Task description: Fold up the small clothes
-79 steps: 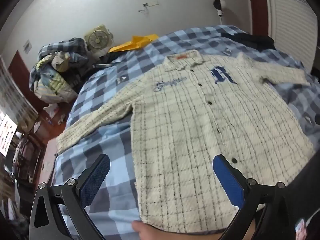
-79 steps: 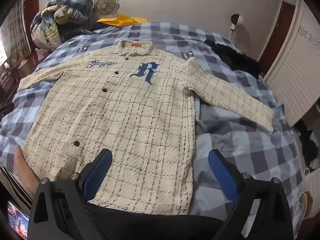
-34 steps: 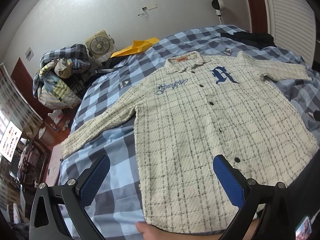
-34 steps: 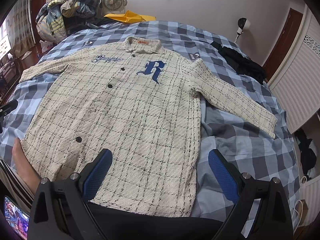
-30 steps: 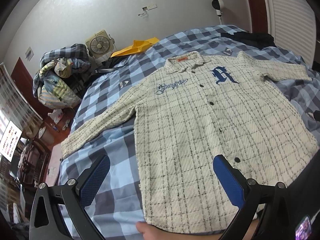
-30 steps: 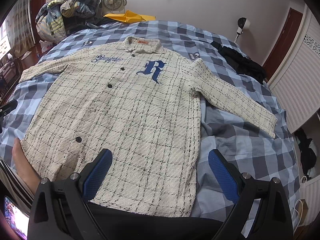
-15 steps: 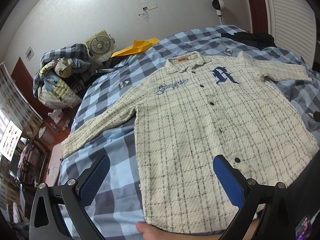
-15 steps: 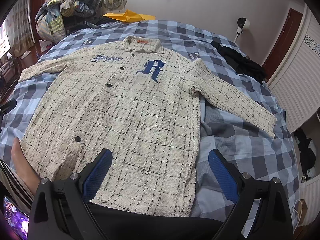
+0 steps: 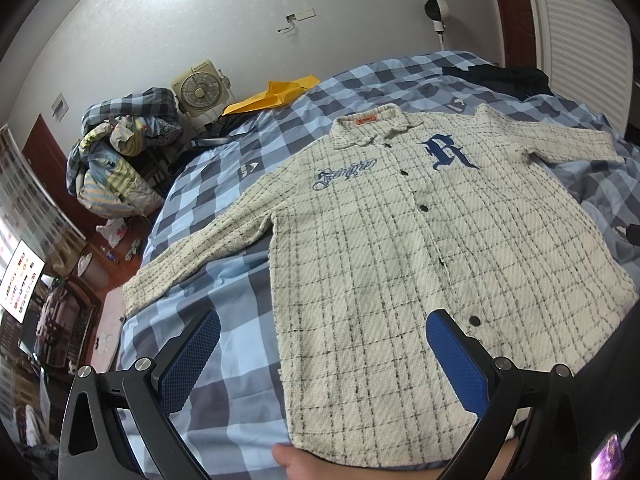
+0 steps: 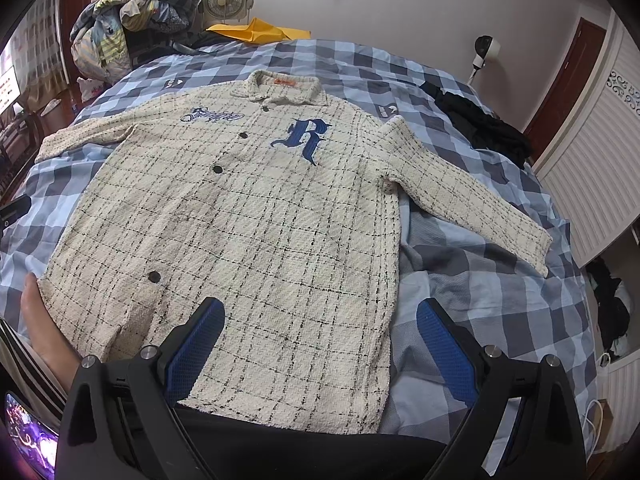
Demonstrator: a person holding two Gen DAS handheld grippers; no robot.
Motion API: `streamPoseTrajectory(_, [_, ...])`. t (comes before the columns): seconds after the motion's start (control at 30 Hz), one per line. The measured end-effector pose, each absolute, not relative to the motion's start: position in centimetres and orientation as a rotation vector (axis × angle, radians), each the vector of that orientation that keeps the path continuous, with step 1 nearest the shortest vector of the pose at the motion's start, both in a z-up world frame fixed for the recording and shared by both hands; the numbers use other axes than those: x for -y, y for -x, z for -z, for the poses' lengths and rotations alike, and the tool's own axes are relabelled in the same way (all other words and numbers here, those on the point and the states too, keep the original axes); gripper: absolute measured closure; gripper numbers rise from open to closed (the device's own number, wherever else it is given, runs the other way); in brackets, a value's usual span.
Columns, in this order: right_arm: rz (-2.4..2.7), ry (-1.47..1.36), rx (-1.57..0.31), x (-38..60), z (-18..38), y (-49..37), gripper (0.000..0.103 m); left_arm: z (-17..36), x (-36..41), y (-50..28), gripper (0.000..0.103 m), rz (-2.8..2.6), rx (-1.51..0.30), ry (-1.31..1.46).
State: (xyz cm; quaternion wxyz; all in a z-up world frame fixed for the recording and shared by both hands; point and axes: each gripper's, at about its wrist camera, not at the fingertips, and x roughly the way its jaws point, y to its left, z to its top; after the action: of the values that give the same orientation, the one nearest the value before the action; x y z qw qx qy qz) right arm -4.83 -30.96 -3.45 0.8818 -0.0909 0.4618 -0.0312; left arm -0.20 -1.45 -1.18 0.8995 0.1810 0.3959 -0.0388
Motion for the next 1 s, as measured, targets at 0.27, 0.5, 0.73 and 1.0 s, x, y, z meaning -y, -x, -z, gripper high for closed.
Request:
streamPoseTrajectory(0.27, [0.067, 0.189, -0.963, 30.9, 3.4, 4.8, 0.008, 1.2, 1.4, 0.2, 0.0, 0.081, -0.82, -0.374])
streamPoseTrajectory(0.5, [0.099, 0.188, -0.96, 31.4, 3.1, 4.8, 0.008, 1.3, 1.3, 0.2, 0.0, 0.079, -0.826, -0.364])
streamPoseTrajectory(0.73, [0.195, 0.176, -0.967, 32.0, 2.2, 5.4, 0.008, 1.1, 0.8, 0.1, 0.0, 0.096, -0.83, -0.329])
streamPoseTrajectory(1.0, [0.243, 0.2, -0.937, 31.3, 1.2, 6.0, 0.008, 0.8, 0.5, 0.3, 0.0, 0.096, -0.822, -0.309])
